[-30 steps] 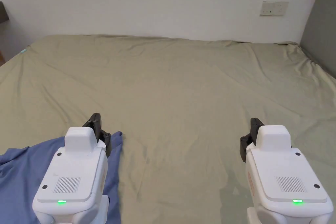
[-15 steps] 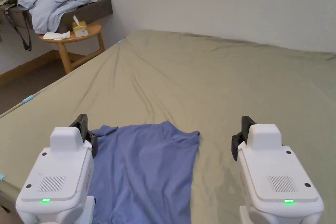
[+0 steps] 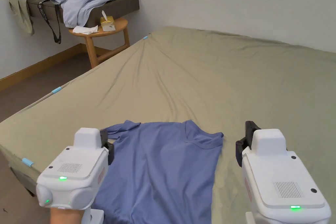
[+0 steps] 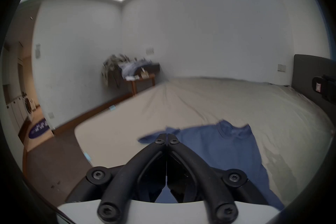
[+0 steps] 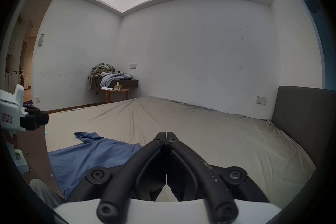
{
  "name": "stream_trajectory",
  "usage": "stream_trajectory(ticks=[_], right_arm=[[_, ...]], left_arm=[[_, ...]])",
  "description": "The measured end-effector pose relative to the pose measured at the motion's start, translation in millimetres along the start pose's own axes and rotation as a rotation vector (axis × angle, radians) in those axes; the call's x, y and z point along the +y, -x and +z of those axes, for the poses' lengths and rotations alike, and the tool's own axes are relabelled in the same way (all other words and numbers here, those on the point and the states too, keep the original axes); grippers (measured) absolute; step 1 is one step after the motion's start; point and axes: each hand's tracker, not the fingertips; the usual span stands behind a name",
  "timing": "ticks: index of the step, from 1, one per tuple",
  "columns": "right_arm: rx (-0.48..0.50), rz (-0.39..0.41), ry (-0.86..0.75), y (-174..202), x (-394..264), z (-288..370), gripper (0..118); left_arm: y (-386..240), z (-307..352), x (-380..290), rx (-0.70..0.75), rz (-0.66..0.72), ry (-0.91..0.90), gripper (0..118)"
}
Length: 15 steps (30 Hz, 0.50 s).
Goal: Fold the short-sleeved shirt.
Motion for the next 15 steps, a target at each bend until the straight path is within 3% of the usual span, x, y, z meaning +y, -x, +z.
stream_trajectory(ticks=[4,6,7,8,9,10,15], right_arm=[[-0.037,-0.001,0.014,-16.9,-4.0,-0.2,1],[-0.061,0.001,0.020,-25.8,-6.2,0.5,1],[-0.073,0.004,0.023,-30.5,-7.5,0.5,1],[-0.086,0.007,0.027,-36.2,-9.3,0.3,1],[-0.100,0.008,0.033,-40.9,-10.9,0.0,1],[-0.111,0.007,0.039,-46.7,-12.9,-0.5,1],[-0.165,-0.001,0.075,-68.2,-23.9,-1.5,1]], left_arm=[[-28.6,-36.2,-1.6,-0.105,0.054,0.196,3],[-44.4,-56.9,-5.4,-0.155,0.076,0.291,23],[-50.8,-64.0,-6.1,-0.179,0.092,0.318,45],[-59.5,-74.8,-8.3,-0.202,0.102,0.362,79],[-68.1,-84.3,-10.2,-0.210,0.106,0.401,102],[-75.0,-93.6,-12.7,-0.215,0.123,0.432,116],[-99.1,-135.7,-29.2,-0.191,0.141,0.527,116]])
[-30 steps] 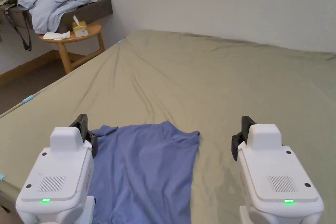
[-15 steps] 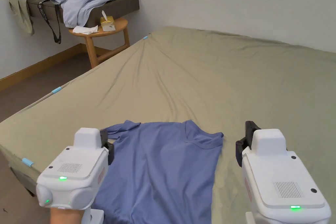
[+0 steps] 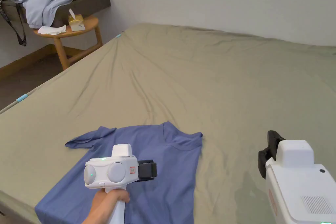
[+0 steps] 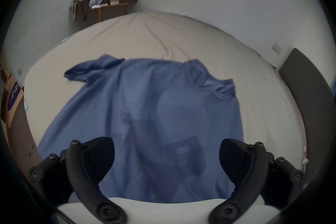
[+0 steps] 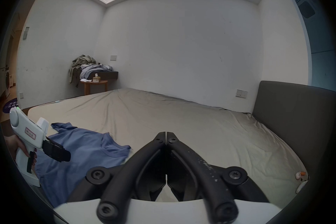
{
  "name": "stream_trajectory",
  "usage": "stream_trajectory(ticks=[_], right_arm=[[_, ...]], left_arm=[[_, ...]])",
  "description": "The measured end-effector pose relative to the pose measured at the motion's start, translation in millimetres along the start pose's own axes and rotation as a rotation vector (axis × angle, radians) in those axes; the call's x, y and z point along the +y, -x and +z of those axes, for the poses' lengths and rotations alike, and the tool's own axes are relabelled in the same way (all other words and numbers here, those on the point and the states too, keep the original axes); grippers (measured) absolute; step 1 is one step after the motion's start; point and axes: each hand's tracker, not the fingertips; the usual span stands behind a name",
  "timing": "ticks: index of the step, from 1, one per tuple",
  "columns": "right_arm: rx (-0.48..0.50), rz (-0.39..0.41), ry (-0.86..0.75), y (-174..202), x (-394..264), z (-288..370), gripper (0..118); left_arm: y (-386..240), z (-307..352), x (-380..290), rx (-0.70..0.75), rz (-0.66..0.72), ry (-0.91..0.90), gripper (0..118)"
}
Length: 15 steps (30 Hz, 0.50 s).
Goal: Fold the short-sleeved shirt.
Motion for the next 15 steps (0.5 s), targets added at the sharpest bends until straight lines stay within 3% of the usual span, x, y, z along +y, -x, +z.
stream_trajectory(ticks=[2,3,5,7,10,15], right_arm=[[-0.017,0.001,0.013,-6.3,-4.7,-0.2,1],[-0.025,0.001,0.020,-9.9,-7.3,-0.3,1],[-0.036,0.000,0.032,-16.5,-11.5,-0.4,1],[-0.046,-0.002,0.045,-22.0,-14.5,0.1,2],[-0.058,-0.006,0.050,-29.1,-16.8,2.7,2],[-0.074,-0.016,0.046,-42.7,-16.5,10.5,2]], left_arm=[[-4.0,-18.6,-1.8,0.010,0.003,0.070,105],[-6.4,-27.0,-5.3,0.015,-0.006,0.103,92],[-7.8,-40.9,-13.9,0.070,-0.050,0.141,50],[-12.4,-36.1,-23.7,0.089,-0.110,0.056,45],[-13.4,-39.1,-22.2,0.091,-0.146,0.074,3],[0.2,-8.5,-10.7,-0.006,-0.042,-0.010,2]])
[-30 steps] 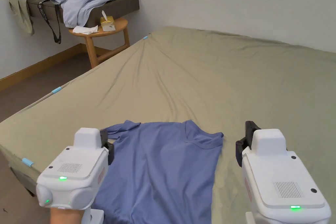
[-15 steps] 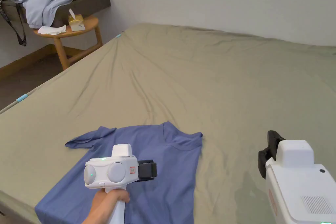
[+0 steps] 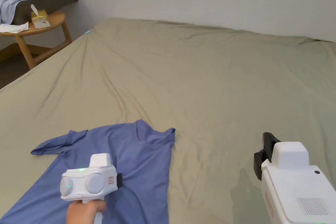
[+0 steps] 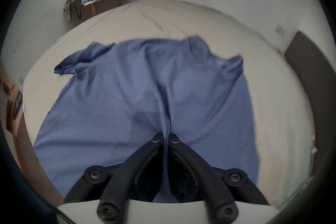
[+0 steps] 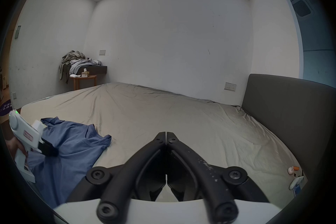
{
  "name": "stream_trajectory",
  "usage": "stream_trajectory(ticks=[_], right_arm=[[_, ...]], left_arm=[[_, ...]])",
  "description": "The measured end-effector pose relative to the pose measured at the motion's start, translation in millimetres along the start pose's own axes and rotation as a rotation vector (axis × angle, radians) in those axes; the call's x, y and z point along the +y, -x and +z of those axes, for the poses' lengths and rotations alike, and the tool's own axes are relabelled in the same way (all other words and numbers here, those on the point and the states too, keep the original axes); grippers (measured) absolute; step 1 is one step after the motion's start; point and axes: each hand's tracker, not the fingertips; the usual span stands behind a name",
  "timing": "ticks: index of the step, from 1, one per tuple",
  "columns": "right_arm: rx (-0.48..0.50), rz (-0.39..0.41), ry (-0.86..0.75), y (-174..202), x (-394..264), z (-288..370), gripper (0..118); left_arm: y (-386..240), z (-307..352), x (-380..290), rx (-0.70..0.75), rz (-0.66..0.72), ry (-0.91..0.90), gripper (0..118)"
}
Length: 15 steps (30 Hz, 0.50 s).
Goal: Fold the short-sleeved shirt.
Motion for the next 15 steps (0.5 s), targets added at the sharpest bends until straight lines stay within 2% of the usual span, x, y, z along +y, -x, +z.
stream_trajectory(ticks=[5,15], right_arm=[[-0.020,-0.015,-0.011,-13.9,1.5,7.1,2],[-0.081,-0.044,-0.061,-54.2,11.2,31.3,2]], left_arm=[[-13.8,79.0,32.6,-0.116,-0.017,-0.152,2],[-116.6,207.1,107.9,-0.349,-0.242,-0.451,2]])
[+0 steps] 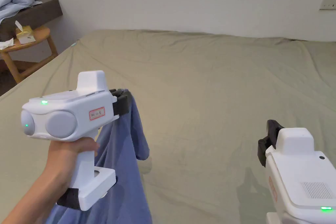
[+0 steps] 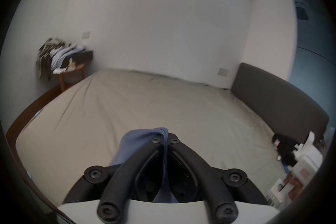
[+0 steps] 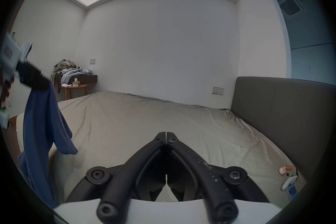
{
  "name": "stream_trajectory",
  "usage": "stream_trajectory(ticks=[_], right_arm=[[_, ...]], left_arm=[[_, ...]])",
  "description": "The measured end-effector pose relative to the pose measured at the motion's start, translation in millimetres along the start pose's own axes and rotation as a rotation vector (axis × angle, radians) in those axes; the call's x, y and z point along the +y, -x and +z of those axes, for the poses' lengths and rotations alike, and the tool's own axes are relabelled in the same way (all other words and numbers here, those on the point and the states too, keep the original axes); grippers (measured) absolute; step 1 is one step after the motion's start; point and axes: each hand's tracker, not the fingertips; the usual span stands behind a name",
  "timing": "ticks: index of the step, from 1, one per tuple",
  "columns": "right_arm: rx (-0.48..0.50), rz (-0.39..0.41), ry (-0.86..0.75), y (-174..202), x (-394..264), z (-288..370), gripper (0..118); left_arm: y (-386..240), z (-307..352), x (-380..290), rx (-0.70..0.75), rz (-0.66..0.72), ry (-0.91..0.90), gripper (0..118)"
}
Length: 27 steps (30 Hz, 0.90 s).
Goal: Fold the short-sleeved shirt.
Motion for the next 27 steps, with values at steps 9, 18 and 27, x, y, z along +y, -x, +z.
stream_trajectory(ticks=[9,18,27], right_arm=[[-0.127,0.006,-0.036,-58.3,5.0,28.5,2],[-0.285,0.021,-0.020,-122.7,-5.3,58.9,2],[-0.350,0.011,0.045,-151.8,-28.9,66.6,2]], left_arm=[[-117.2,-24.5,66.0,-0.280,-0.094,-0.096,2],[-226.6,-78.7,26.7,-0.469,-0.171,0.022,2],[-243.2,-152.2,-120.3,-0.486,-0.162,0.415,2]])
